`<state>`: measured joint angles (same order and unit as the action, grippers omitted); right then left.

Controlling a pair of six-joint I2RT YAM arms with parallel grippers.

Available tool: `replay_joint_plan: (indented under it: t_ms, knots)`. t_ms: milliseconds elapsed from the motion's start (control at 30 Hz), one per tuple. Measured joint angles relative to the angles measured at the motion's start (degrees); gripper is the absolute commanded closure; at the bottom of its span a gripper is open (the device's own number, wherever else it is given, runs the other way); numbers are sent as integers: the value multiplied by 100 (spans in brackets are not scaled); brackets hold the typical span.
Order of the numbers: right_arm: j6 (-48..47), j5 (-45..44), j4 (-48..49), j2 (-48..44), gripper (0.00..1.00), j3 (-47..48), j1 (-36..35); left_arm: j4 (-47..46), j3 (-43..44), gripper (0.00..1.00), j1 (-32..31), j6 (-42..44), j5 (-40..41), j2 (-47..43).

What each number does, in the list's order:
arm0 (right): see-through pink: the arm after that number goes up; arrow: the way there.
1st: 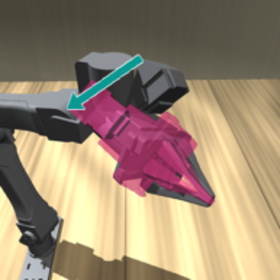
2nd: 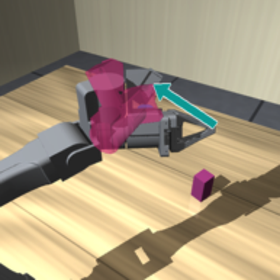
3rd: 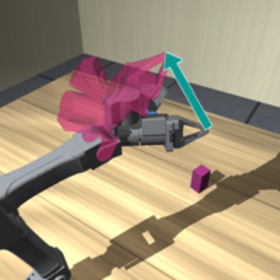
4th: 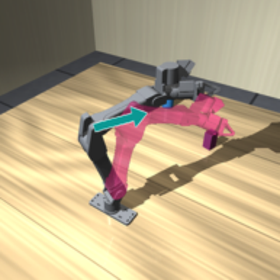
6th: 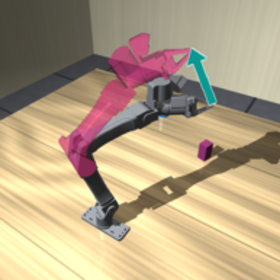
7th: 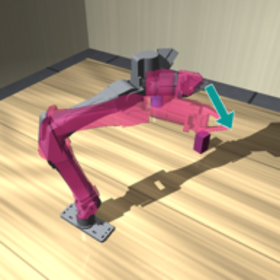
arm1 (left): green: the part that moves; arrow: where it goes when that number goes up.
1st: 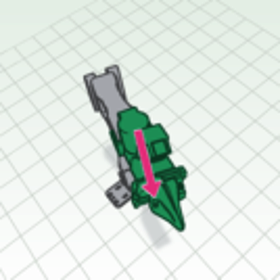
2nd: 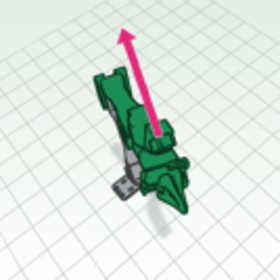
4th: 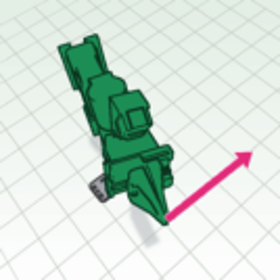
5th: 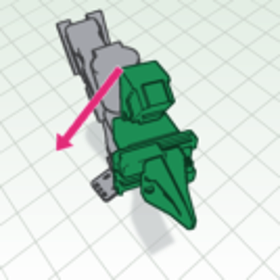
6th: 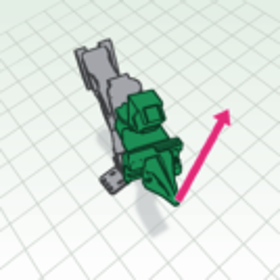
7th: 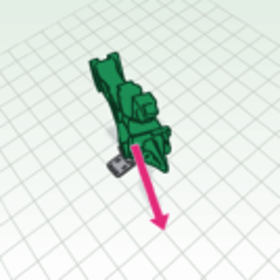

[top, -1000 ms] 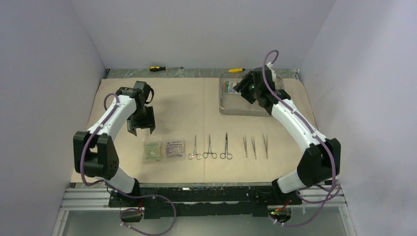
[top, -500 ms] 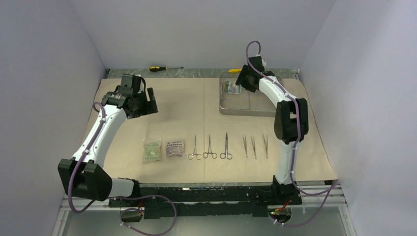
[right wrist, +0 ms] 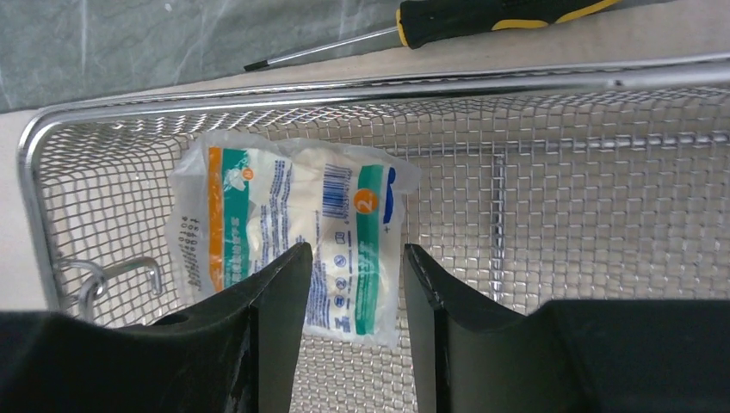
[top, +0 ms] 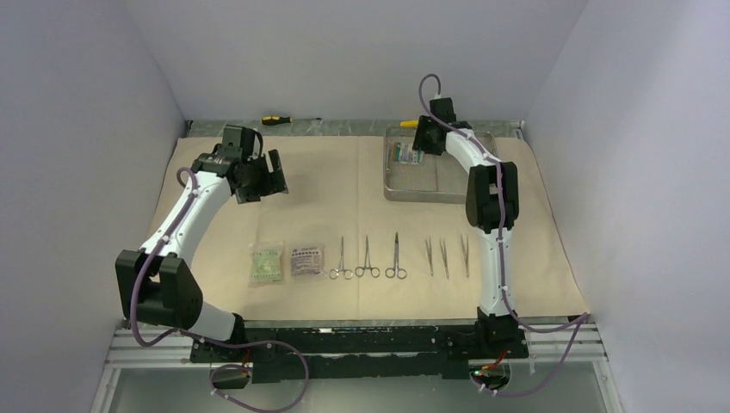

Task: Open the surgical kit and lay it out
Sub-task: Pick up the medical item from the container.

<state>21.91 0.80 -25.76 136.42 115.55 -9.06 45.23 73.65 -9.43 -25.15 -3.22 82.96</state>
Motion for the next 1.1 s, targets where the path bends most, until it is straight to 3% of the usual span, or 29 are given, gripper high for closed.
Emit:
replay_joint_plan:
  t_ms: [200,367,667,767,867,1100]
  knots:
    - [-109,61,17,358,65,236,-13,-22,109,19,0,-2,-39,98]
    - [-197,35,57,363,99,240,-13,-66,131,19,0,-4,-39,98]
    - [-144,-197,168,-321,100,-514,0,-111,166,17,0,-83,-107,85]
    - [50,-170,192,-1067,100,-1016,52,-144,197,13,0,-168,-238,31]
    - [393,-136,315,-1976,100,-1563,138,-240,203,1,0,-262,-402,-81]
    - [1191,728,1141,-3991,100,-2931,304,-605,247,0,0,-444,-1023,-511]
